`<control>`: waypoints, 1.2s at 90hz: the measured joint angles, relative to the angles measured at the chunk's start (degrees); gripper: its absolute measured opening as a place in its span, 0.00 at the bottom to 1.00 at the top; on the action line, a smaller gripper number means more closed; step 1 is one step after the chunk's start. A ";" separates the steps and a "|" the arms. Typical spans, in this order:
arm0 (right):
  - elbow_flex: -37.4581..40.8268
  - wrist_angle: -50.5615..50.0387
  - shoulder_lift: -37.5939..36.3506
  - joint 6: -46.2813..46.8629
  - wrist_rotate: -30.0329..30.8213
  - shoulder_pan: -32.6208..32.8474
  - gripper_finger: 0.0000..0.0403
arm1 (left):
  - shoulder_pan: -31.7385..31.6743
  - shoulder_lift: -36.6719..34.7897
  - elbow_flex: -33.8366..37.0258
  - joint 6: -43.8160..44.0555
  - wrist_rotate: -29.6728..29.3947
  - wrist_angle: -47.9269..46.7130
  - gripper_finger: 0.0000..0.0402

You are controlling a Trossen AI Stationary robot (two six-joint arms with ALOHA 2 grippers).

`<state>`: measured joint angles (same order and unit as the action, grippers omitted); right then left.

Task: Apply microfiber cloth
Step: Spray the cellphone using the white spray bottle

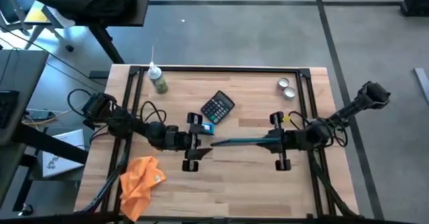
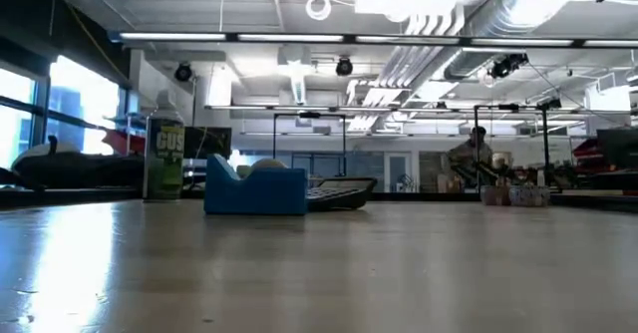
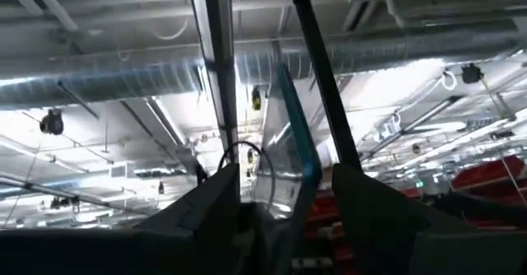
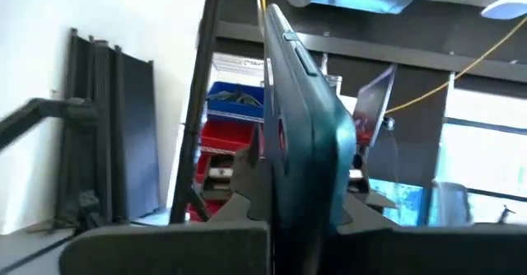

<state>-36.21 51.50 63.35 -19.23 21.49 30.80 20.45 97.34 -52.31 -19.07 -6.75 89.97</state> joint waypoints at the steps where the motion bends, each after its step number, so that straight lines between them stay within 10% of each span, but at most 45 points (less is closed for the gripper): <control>1: 0.00 0.08 0.00 -0.06 -0.01 -0.06 0.00 | -0.04 0.00 -0.17 0.00 0.17 0.00 0.45; 108: -6.29 6.02 8.47 2.44 -9.72 -9.07 0.00 | -5.12 0.07 -10.07 6.45 5.21 -0.12 0.45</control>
<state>-42.50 57.51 71.82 -16.80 11.77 21.74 15.33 97.41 -62.38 -12.62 -1.54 89.85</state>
